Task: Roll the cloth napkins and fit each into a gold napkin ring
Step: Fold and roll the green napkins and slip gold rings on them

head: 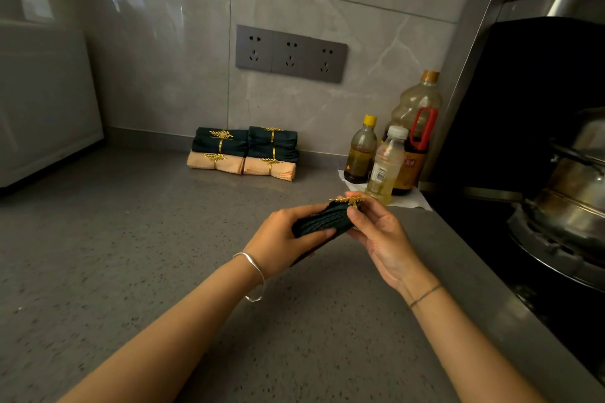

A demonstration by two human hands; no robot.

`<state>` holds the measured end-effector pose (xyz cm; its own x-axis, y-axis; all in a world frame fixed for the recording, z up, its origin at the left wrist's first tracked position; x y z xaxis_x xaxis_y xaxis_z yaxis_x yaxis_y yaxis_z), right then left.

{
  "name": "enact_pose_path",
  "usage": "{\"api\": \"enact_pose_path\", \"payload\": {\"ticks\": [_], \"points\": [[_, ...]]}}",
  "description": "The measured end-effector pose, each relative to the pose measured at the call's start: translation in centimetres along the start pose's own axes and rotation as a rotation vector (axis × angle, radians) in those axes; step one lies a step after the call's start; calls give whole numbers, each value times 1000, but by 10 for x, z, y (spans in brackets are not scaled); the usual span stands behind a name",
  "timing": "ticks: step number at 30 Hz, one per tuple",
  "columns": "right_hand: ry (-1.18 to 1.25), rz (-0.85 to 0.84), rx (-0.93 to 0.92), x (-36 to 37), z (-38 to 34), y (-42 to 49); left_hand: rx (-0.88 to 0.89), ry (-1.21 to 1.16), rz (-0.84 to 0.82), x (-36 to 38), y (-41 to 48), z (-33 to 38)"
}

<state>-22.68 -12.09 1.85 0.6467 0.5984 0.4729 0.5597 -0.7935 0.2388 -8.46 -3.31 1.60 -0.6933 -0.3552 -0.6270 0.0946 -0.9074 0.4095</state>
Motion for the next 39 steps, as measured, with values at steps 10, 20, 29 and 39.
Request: {"api": "enact_pose_path", "payload": {"ticks": [10,20,29,39], "points": [[-141,16,36,0,0,-2,266,466,236,-6,-2,1],[-169,26,33,-4,-4,0,131,148,92,-8,-1,1],[-227,-99,101,-2,-8,-3,-636,-703,-324,-13,-7,-2],[-155,-157,119,1,-8,-4,-445,-540,-520,0,-11,5]]}}
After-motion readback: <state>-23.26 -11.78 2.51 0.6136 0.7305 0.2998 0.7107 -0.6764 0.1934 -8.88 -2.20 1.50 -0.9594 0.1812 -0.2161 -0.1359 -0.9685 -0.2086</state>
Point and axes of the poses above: each hand's wrist, its own y-axis towards the middle knuckle, its own x-axis out of the palm, z = x × y, the point moved 3 cm from there along y, towards the middle knuckle, and after that the axes turned 14 degrees about y, right-handed, at the moved point
